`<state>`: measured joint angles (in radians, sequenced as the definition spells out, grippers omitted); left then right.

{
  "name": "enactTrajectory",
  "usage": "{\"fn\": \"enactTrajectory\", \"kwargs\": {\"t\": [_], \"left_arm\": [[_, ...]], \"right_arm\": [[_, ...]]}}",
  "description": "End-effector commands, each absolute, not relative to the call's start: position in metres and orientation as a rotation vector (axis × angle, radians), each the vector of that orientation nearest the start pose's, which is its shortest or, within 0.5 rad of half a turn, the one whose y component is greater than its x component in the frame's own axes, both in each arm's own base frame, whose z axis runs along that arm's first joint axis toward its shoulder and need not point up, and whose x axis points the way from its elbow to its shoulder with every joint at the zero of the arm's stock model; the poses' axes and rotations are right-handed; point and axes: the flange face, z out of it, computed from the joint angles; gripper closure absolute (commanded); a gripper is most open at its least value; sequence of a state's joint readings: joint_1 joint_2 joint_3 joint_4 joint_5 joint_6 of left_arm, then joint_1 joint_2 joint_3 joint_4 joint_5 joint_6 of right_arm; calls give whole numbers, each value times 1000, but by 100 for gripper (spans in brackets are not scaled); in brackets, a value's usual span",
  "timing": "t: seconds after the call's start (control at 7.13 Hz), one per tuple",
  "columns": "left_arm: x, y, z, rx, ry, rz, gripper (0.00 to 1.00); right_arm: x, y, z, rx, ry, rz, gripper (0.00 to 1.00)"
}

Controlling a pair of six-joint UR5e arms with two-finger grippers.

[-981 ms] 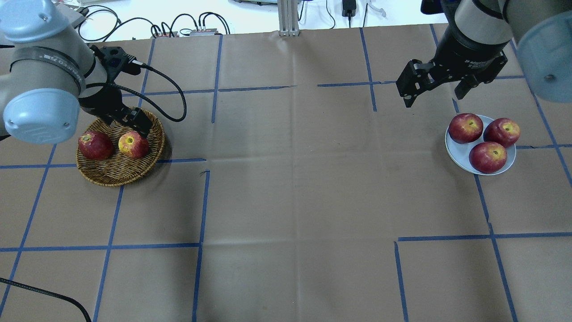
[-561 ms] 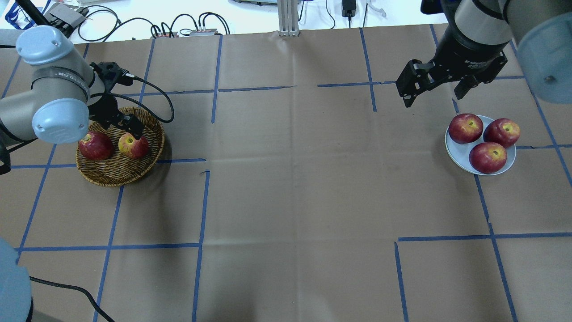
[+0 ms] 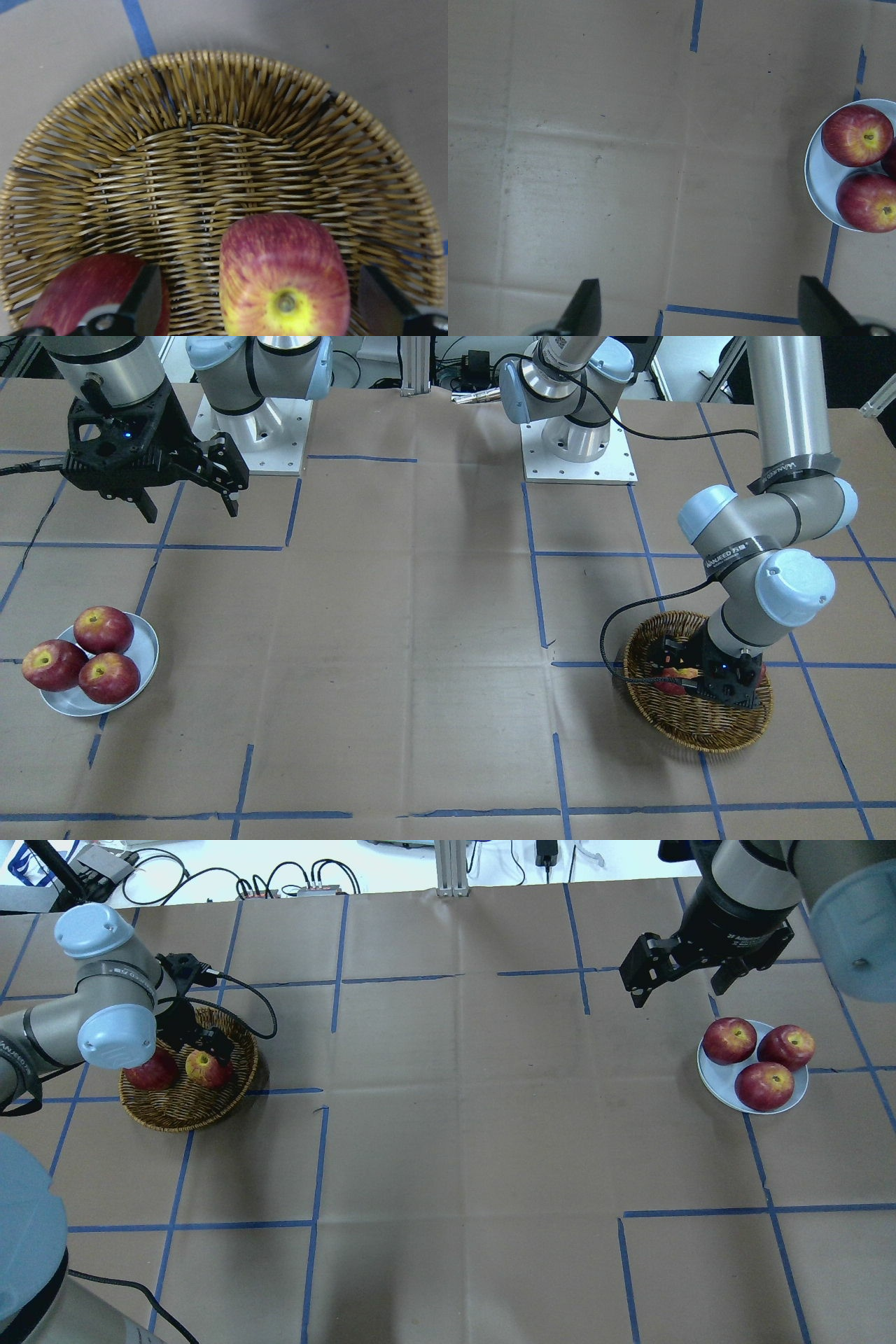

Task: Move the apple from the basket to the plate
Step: 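Lower the left gripper into the basket and grasp the yellow-red apple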

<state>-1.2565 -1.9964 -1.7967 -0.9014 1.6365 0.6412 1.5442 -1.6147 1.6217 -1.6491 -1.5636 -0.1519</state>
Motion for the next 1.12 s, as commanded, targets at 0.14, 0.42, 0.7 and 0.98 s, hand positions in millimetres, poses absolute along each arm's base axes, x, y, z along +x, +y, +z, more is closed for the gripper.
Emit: {"fn": "enactTrajectory", "kwargs": {"t": [0.14,0.42,0.7,0.98], "left_arm": [[53,-598,195,521,3115,19,30],[52,-602,209,533,3097,-17,56],[16,-613,272,526,3058,-136,59],[-96,-616,316,396,3092,-128,59]], "right_arm": [[121,-484,492,-200,3134,-114,0],[120,-484,492,-198,3135,-111,0],[120,-485,490,-198,3137,-106,0],[120,-485,491,-195,3137,-111,0]]}}
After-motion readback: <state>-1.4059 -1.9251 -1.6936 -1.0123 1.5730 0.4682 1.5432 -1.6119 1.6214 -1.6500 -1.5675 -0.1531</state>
